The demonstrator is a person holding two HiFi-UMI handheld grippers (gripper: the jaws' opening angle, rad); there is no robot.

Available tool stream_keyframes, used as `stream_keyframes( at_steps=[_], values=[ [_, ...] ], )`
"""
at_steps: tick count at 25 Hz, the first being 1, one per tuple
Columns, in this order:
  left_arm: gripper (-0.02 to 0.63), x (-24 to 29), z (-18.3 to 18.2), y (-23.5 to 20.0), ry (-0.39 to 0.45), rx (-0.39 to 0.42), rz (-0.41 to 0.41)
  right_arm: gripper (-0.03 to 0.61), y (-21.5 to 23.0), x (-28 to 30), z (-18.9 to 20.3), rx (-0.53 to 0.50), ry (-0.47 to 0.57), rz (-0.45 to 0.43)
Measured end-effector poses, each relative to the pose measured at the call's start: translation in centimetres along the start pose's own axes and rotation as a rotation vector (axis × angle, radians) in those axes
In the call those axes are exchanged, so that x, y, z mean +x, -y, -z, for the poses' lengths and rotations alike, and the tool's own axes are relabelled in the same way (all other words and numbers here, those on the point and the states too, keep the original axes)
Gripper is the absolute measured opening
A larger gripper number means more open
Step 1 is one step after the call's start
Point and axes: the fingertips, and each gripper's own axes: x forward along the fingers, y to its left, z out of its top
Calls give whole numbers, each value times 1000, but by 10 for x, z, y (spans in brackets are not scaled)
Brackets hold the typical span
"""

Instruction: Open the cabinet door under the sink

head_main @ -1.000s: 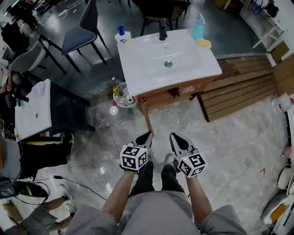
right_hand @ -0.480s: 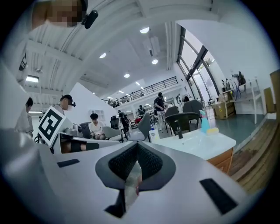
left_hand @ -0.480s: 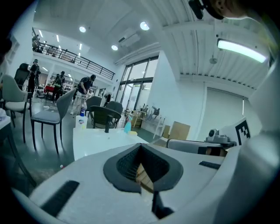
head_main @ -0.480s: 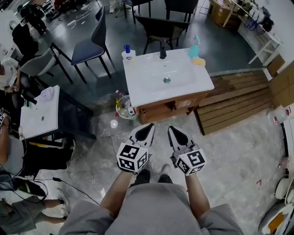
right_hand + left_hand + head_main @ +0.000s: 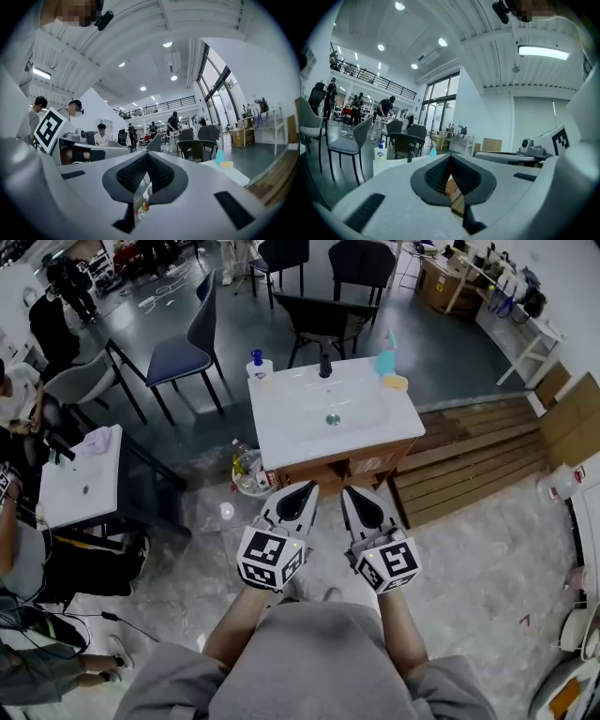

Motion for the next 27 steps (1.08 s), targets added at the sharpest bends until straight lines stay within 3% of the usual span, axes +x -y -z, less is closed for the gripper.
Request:
stream_keyframes(
  at_steps=[6, 27],
  values=[
    [8, 4, -11, 6, 29, 21, 6, 9, 3, 0, -11, -20, 18, 6],
    [8, 16, -2, 20, 13, 34, 9, 9, 18, -8, -7, -19, 19, 5]
  ],
)
